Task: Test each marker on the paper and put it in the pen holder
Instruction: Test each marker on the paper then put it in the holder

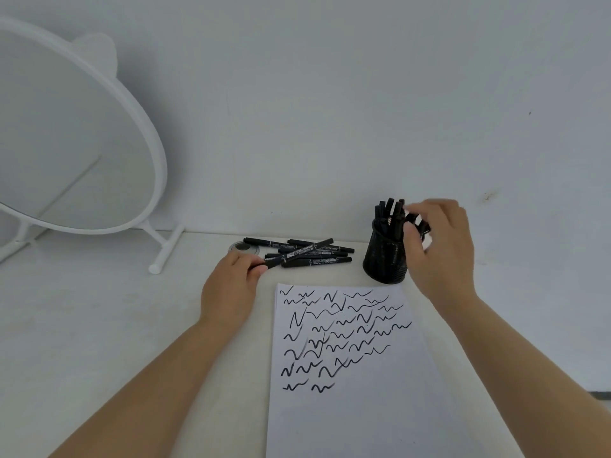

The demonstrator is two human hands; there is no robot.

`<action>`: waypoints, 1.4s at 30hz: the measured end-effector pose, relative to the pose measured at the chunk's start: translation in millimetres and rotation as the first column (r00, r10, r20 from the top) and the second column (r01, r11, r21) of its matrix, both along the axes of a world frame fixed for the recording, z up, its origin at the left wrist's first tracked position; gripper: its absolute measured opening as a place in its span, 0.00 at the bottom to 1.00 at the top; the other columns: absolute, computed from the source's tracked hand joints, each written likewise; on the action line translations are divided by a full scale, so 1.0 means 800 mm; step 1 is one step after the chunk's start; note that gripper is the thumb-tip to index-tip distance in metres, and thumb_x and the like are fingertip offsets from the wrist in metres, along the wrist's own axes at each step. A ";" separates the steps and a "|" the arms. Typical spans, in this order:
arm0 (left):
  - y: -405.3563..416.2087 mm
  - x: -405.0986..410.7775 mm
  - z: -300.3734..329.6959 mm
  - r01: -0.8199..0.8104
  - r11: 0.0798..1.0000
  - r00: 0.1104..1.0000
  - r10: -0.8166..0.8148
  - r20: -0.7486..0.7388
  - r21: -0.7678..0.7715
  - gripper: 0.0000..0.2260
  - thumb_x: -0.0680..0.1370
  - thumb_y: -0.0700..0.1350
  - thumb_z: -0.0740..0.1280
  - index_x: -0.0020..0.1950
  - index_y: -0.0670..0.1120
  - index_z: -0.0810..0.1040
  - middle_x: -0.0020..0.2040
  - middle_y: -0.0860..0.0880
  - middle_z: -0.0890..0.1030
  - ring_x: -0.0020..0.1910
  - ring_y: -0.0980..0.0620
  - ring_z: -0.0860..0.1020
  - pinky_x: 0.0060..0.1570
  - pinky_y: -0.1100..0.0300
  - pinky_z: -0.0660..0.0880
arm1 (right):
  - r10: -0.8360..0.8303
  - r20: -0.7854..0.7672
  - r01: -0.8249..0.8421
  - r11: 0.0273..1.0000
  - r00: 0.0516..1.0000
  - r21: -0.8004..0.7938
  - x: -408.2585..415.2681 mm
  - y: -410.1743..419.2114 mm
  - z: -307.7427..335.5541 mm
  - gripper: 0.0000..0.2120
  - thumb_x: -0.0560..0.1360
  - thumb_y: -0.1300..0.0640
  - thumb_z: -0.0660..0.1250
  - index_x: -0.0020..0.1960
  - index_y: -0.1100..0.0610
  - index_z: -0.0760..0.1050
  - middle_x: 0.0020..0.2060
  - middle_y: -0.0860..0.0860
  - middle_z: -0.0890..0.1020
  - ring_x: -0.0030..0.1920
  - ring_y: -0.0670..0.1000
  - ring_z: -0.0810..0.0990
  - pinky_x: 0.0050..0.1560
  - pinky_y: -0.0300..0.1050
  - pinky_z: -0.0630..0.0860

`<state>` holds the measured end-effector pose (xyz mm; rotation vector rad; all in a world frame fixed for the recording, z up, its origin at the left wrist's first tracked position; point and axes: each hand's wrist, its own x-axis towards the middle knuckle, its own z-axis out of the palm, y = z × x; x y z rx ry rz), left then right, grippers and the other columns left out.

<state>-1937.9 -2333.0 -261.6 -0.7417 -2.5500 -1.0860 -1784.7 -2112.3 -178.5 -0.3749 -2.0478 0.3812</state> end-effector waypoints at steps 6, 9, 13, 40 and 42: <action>0.003 0.079 0.051 0.247 0.952 0.969 -0.240 -0.059 0.179 0.06 0.78 0.44 0.61 0.51 0.47 0.77 0.45 0.55 0.73 0.42 0.60 0.72 0.44 0.75 0.65 | 0.479 0.177 -0.243 0.690 0.860 -0.682 0.042 -0.069 -0.017 0.07 0.77 0.53 0.61 0.48 0.47 0.78 0.32 0.46 0.80 0.29 0.43 0.74 0.31 0.32 0.69; 0.000 0.119 0.071 0.343 0.932 0.938 -0.334 -0.090 0.121 0.06 0.78 0.46 0.60 0.51 0.48 0.76 0.45 0.55 0.73 0.40 0.58 0.74 0.40 0.68 0.67 | 0.581 -0.058 -0.366 0.429 0.812 -0.826 0.052 -0.098 -0.026 0.10 0.79 0.53 0.58 0.46 0.55 0.76 0.30 0.46 0.79 0.28 0.46 0.71 0.32 0.39 0.69; -0.008 0.152 0.076 0.371 0.927 0.926 -0.373 -0.060 -0.048 0.06 0.79 0.48 0.57 0.52 0.50 0.72 0.37 0.58 0.70 0.39 0.52 0.74 0.39 0.59 0.67 | 0.483 -0.194 -0.400 0.369 0.854 -0.839 0.069 -0.120 -0.032 0.14 0.79 0.53 0.57 0.40 0.54 0.78 0.28 0.47 0.76 0.28 0.49 0.67 0.32 0.40 0.66; -0.045 0.141 -0.003 0.431 0.902 0.863 -0.400 0.309 -0.034 0.10 0.80 0.47 0.55 0.48 0.53 0.76 0.41 0.60 0.77 0.44 0.64 0.71 0.39 0.72 0.65 | 0.371 0.003 -0.198 0.501 0.928 -0.842 0.110 -0.096 -0.096 0.08 0.73 0.64 0.65 0.36 0.55 0.74 0.25 0.51 0.80 0.26 0.45 0.76 0.28 0.31 0.69; -0.044 0.141 -0.002 0.428 0.904 0.858 -0.401 0.320 -0.014 0.10 0.80 0.47 0.55 0.47 0.54 0.76 0.43 0.60 0.78 0.44 0.63 0.71 0.39 0.71 0.66 | 0.423 0.064 -0.199 0.547 0.904 -0.813 0.110 -0.100 -0.097 0.09 0.72 0.63 0.66 0.36 0.52 0.75 0.27 0.51 0.82 0.29 0.46 0.78 0.33 0.34 0.73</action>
